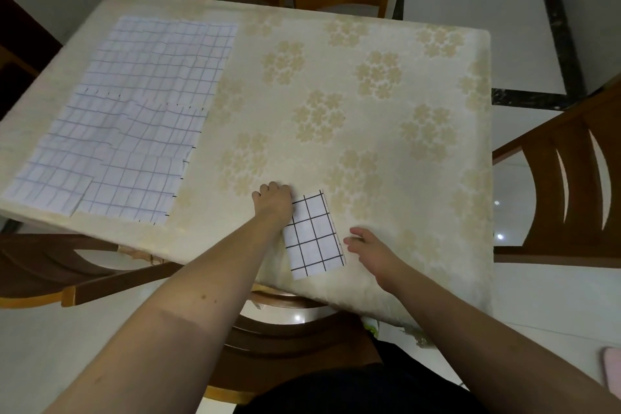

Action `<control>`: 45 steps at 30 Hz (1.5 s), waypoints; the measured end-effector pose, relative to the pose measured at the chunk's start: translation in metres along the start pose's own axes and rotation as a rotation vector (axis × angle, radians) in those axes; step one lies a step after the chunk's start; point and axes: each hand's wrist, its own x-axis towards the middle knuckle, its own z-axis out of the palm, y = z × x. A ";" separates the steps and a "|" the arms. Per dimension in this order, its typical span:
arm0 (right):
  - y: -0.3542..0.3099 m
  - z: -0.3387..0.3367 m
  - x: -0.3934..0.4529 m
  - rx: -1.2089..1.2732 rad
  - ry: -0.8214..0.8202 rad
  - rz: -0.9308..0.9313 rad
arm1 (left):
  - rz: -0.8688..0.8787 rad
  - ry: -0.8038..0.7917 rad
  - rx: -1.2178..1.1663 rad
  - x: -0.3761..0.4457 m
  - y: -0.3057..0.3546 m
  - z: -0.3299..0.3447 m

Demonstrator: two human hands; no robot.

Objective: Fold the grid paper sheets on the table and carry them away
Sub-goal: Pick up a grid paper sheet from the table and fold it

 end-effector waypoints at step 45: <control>-0.015 0.065 -0.149 0.175 0.504 -0.393 | 0.298 -0.167 -1.268 -0.179 -0.105 -0.039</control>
